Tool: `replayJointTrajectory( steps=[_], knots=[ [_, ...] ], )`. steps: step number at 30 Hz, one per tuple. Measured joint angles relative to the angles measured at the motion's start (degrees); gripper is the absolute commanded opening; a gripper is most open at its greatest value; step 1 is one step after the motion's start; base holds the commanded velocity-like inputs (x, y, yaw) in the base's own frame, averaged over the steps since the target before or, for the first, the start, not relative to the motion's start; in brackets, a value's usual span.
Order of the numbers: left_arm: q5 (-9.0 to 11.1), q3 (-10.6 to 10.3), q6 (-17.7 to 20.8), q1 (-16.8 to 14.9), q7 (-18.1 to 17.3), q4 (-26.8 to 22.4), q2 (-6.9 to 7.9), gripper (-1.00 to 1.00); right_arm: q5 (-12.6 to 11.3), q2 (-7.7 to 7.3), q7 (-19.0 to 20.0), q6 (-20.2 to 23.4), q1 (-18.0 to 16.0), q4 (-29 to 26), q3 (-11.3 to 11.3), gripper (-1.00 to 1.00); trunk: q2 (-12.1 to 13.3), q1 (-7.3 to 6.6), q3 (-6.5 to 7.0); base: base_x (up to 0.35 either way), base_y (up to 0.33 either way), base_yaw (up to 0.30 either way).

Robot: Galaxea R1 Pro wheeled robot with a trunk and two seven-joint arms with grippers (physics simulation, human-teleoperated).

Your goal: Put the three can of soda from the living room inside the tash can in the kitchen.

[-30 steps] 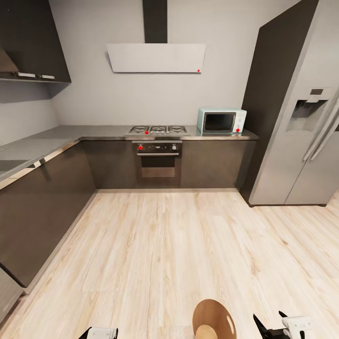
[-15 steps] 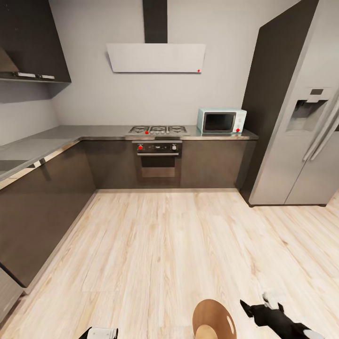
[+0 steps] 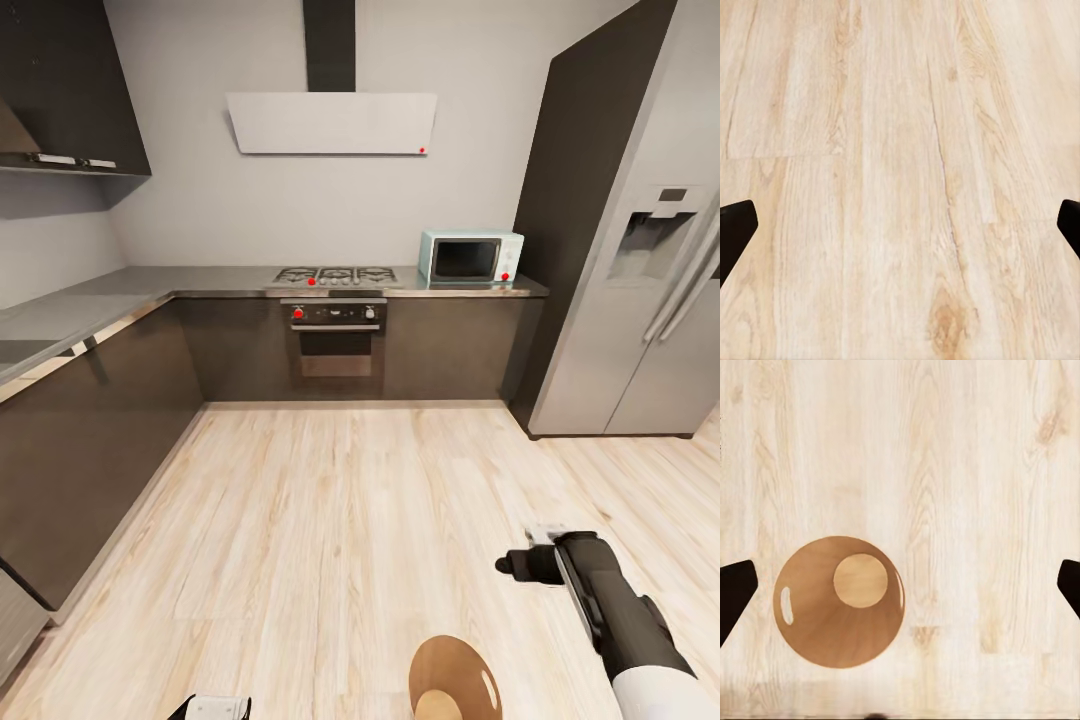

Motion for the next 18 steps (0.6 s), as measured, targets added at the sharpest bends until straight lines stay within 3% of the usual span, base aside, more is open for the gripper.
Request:
replayJointTrajectory(
  steps=[4,8,18],
  knots=[
    [0.16,0.06,0.00,0.00,0.03,0.00,0.00,1.00,0.14,0.06,-1.13,1.19,-3.67,7.08,1.27,1.00,0.00,0.00,0.00,0.000,0.000,0.000],
    [0.09,0.16,0.07,0.00,-0.04,0.00,0.00,1.00,0.13,0.00,-2.73,1.24,-4.76,10.78,1.69,1.00,0.00,0.00,0.00,0.000,0.107,0.000],
    [0.26,0.43,0.08,0.00,0.03,-0.03,0.00,1.00,0.11,-0.14,-3.11,0.75,-5.04,12.17,1.95,1.00,0.00,0.00,0.00,0.024,0.030,0.000]
  ],
)
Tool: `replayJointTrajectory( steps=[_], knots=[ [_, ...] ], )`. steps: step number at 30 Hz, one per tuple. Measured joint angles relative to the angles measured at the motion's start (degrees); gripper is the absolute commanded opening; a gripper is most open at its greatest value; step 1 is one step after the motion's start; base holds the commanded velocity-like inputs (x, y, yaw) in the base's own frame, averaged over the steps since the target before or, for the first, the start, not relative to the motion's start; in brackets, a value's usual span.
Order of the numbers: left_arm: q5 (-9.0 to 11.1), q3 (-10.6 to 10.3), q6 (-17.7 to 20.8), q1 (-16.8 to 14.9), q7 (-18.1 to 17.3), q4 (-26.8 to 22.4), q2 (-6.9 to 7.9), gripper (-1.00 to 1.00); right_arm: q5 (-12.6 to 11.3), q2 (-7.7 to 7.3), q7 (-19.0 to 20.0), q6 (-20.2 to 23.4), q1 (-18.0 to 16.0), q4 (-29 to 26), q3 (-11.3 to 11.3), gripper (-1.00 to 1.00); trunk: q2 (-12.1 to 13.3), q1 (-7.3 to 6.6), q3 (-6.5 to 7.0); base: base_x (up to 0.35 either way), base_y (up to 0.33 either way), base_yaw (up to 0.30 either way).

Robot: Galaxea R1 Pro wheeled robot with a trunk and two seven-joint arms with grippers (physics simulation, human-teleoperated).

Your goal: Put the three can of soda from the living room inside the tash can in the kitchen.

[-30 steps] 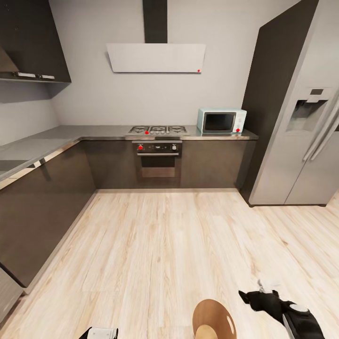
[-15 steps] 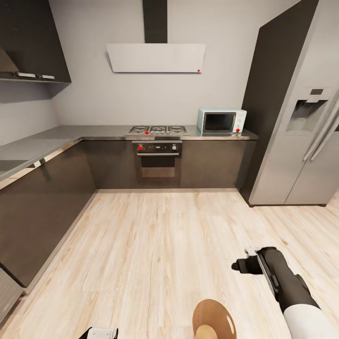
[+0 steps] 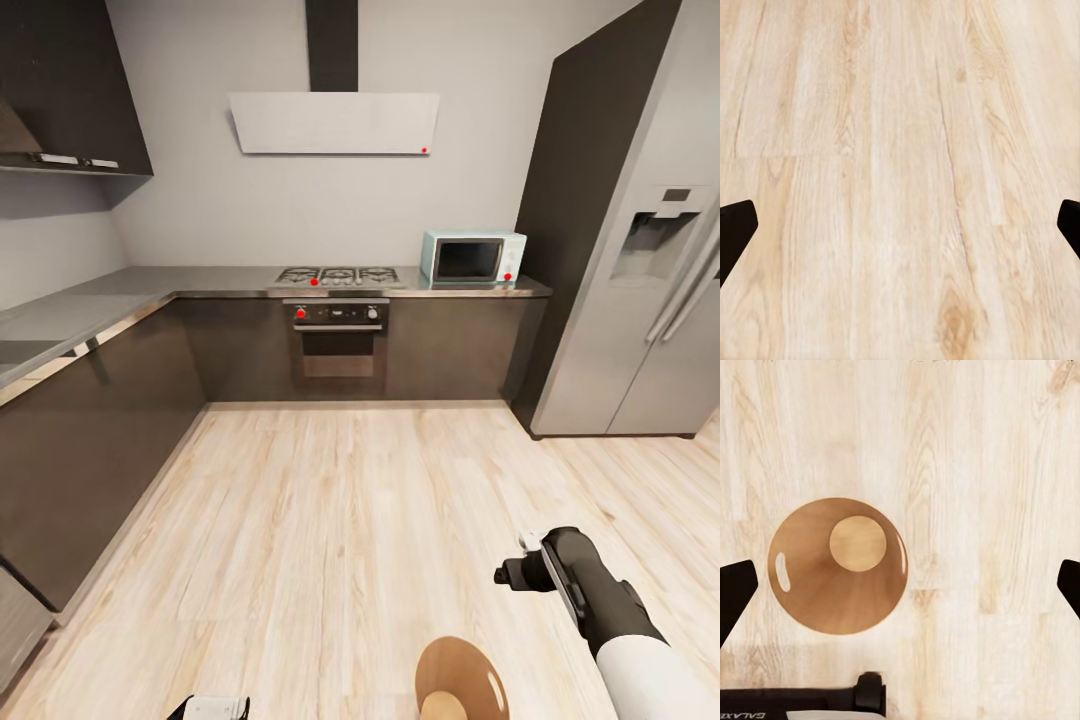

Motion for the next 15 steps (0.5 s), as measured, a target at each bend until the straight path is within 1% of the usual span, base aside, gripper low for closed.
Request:
replayJointTrajectory(
  steps=[4,12,15],
  knots=[
    [0.05,0.11,0.02,0.00,-0.01,0.02,0.00,1.00,0.00,0.09,0.04,-0.08,-0.01,0.04,0.05,1.00,0.00,0.00,0.00,0.092,0.002,0.000],
    [0.06,0.17,0.01,0.00,0.11,-0.03,0.00,1.00,0.08,0.15,-0.02,-0.14,0.05,0.05,0.08,1.00,0.00,0.00,0.00,0.019,0.000,0.000],
    [0.13,0.23,0.09,0.00,0.15,-0.05,0.00,1.00,0.09,0.10,-0.03,-0.14,0.05,0.05,0.08,1.00,-1.19,0.65,-0.53,0.003,0.000,0.000]
  ],
)
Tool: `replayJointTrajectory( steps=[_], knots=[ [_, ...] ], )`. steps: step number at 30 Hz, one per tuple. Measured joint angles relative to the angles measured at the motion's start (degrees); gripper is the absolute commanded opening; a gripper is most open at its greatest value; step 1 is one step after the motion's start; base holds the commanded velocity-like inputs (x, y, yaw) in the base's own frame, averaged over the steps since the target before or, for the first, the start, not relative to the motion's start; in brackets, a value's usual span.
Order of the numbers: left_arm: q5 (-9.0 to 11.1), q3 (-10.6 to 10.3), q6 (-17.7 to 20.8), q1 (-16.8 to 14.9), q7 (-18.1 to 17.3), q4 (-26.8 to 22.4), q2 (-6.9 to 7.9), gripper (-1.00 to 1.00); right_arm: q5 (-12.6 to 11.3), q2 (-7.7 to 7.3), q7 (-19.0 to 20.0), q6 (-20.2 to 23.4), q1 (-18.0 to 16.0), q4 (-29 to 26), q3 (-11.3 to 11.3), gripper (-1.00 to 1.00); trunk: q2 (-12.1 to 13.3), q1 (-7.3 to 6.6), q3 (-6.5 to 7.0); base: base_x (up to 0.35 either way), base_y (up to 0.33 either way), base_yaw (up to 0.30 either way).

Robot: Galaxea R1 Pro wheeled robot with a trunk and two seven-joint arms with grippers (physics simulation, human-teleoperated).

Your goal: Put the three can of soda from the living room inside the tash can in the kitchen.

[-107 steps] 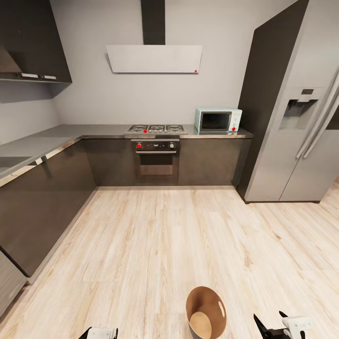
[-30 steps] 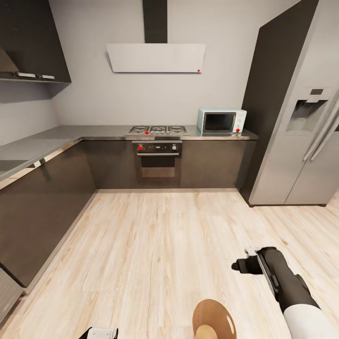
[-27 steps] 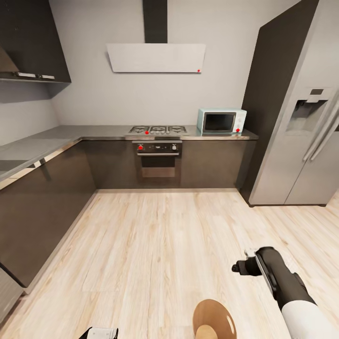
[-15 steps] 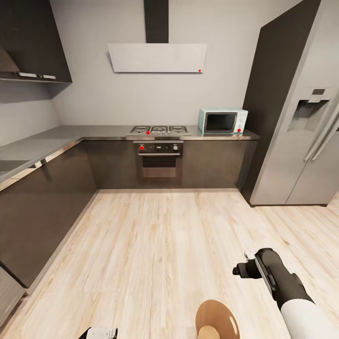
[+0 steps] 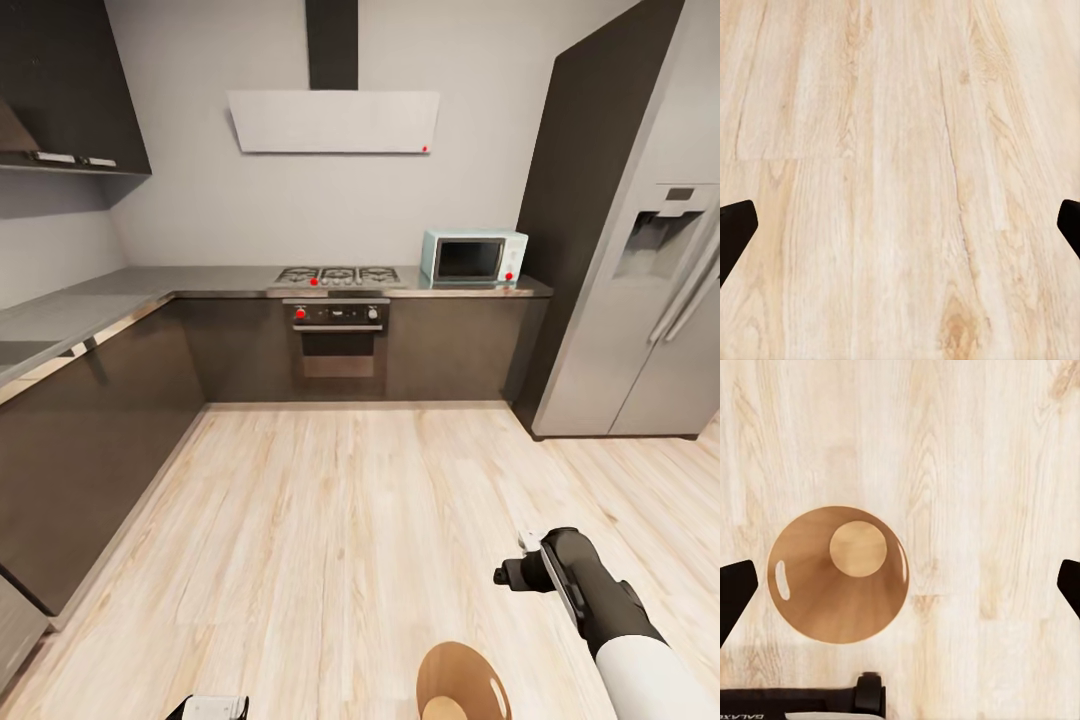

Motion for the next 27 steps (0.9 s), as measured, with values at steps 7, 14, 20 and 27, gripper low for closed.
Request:
replayJointTrajectory(
  steps=[7,14,20,27],
  knots=[
    [-0.02,-0.14,0.29,0.00,-0.16,-0.01,0.00,1.00,0.00,-0.02,0.02,-0.02,0.03,0.00,0.00,1.00,-2.81,1.54,-1.26,0.000,0.000,0.000],
    [-0.10,-0.32,0.56,0.00,-0.18,-0.01,0.00,1.00,0.00,-0.02,0.00,-0.03,0.03,0.00,-0.03,1.00,-5.62,3.07,-2.51,0.000,0.000,0.000],
    [-0.04,-0.42,0.61,0.00,-0.19,-0.01,0.00,1.00,0.01,-0.04,-0.01,-0.04,0.03,0.00,-0.05,1.00,-8.02,4.39,-3.59,0.000,0.000,0.000],
    [-0.15,-0.49,0.62,0.00,-0.19,-0.01,0.00,1.00,0.05,-0.02,-0.01,-0.04,0.03,0.00,-0.02,1.00,-10.83,5.93,-4.85,0.000,0.000,0.000]
  ],
)
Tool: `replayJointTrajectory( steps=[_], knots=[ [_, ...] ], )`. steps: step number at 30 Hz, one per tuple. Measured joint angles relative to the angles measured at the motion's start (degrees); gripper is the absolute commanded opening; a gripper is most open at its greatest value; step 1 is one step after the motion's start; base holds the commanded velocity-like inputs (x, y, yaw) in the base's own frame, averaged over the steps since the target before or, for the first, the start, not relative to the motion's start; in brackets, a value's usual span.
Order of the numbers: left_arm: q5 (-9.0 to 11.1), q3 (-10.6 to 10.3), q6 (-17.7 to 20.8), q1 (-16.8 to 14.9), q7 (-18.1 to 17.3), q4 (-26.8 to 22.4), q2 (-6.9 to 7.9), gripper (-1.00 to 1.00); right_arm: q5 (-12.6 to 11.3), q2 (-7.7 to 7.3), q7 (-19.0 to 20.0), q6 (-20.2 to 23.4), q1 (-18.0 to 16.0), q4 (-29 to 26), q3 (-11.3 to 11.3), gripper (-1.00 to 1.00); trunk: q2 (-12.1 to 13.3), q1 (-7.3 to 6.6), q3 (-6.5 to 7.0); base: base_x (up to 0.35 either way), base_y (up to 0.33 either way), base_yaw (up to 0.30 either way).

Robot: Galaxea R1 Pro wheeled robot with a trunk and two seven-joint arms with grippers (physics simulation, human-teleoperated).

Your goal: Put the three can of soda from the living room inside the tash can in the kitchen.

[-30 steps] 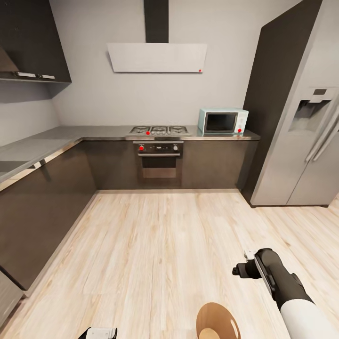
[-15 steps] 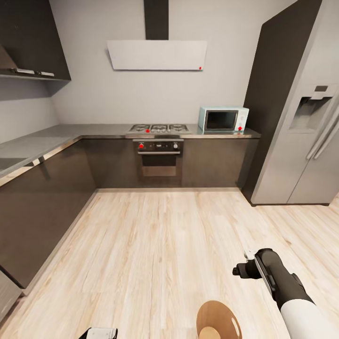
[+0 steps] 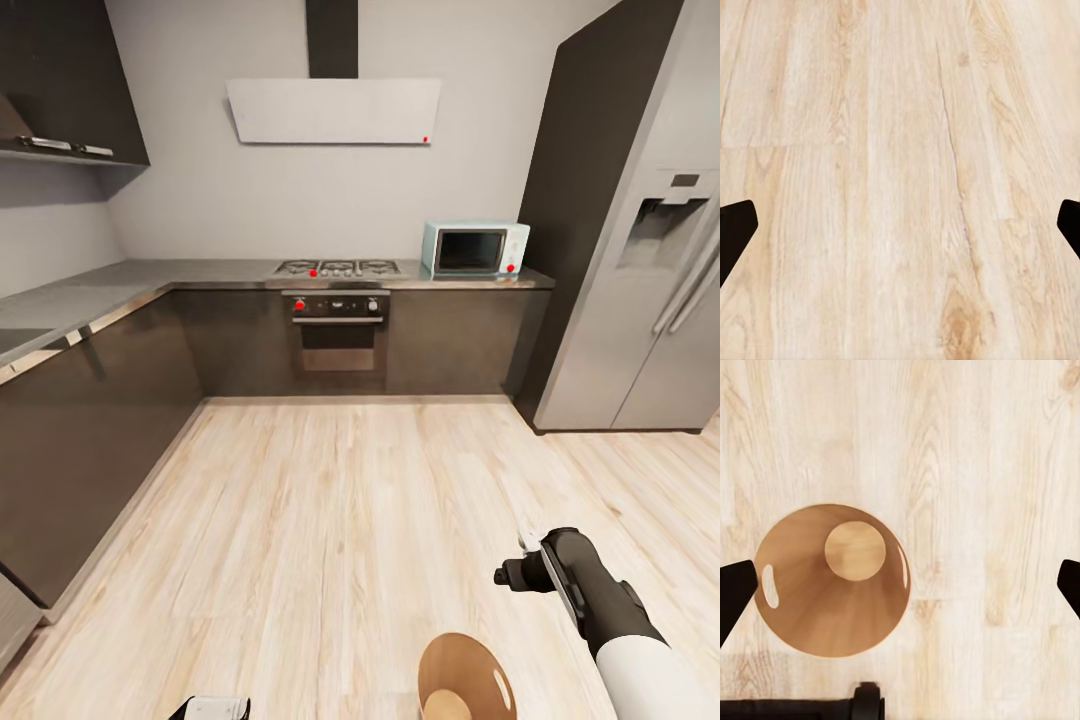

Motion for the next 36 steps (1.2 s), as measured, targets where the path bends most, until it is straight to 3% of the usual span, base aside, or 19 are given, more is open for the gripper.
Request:
replayJointTrajectory(
  steps=[36],
  knots=[
    [-0.14,-0.01,0.00,0.00,-0.09,0.00,0.00,1.00,0.04,0.00,-0.03,0.00,0.00,0.00,0.02,1.00,-14.44,7.91,-6.46,0.000,0.000,0.000]
  ],
)
